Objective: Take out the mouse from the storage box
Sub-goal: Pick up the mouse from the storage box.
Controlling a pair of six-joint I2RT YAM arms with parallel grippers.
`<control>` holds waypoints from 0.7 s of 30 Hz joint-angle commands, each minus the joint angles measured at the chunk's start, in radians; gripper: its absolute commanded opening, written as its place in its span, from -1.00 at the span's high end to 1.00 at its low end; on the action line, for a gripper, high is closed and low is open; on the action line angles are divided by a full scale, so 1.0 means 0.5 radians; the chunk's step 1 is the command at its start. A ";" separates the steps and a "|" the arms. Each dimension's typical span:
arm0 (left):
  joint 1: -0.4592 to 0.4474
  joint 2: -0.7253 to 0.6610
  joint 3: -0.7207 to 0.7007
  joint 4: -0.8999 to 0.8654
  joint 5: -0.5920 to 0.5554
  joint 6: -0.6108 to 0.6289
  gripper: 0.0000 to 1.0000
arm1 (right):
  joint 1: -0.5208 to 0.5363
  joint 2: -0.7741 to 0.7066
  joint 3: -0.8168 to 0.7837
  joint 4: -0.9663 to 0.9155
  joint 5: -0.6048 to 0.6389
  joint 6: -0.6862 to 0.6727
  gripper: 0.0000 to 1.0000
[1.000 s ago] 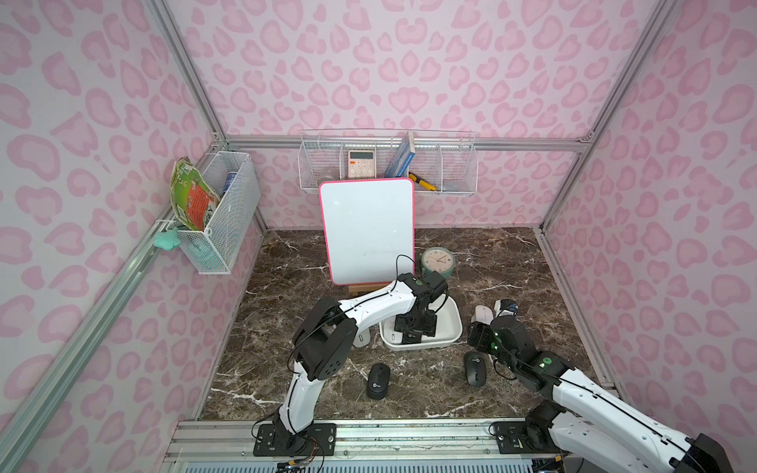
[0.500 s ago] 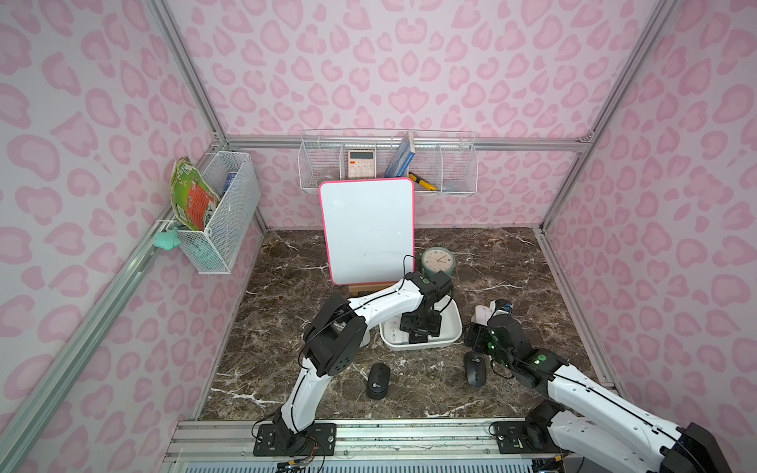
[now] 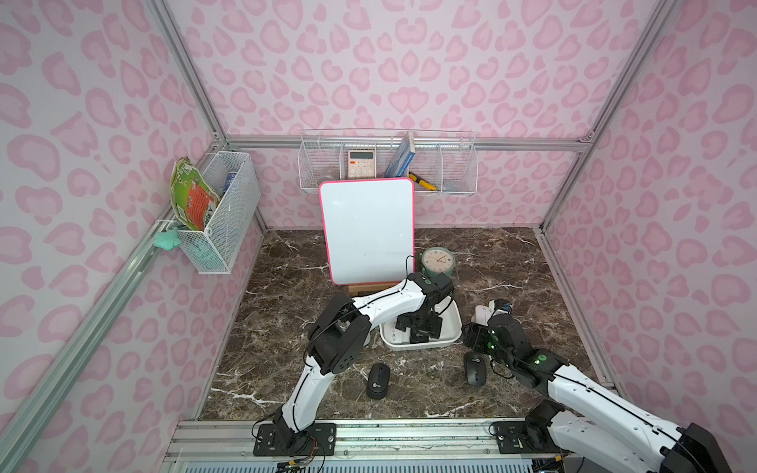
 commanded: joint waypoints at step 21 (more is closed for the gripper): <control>-0.003 -0.346 -0.156 0.089 -0.080 0.008 -0.05 | 0.000 -0.072 -0.010 0.008 0.011 -0.006 -0.64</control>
